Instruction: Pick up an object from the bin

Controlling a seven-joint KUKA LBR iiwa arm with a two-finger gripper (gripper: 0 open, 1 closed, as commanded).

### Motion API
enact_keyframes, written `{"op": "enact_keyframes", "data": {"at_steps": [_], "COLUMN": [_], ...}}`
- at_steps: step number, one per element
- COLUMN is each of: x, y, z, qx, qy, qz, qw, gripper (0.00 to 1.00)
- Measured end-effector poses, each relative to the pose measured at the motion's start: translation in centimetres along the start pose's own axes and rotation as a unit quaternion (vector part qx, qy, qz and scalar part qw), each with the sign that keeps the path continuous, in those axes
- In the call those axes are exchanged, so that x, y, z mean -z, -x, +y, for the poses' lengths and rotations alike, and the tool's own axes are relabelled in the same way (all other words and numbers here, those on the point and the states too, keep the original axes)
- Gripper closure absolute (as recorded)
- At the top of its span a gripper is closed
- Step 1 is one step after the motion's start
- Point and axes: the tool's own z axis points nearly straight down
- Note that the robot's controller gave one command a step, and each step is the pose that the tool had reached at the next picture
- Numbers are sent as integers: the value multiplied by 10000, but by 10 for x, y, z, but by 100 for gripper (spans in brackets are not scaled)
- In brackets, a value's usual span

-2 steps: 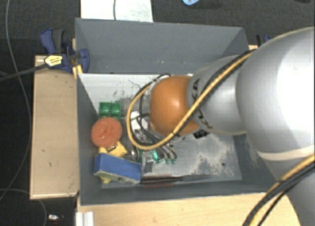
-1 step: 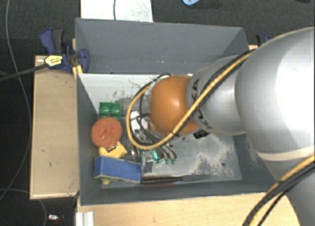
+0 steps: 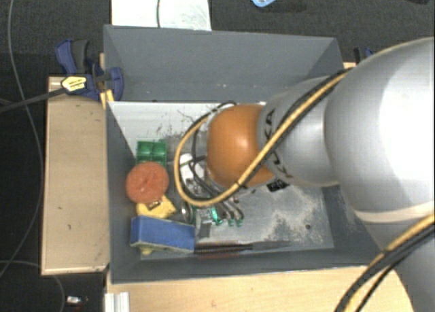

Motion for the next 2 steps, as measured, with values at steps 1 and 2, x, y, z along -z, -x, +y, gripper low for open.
{"op": "enact_keyframes", "data": {"at_steps": [1, 2], "x": [0, 62], "y": [0, 1], "z": [0, -1], "qx": [-7, -56], "qy": [0, 2], "qz": [0, 8], "qw": [10000, 10000], "gripper": [100, 100]}}
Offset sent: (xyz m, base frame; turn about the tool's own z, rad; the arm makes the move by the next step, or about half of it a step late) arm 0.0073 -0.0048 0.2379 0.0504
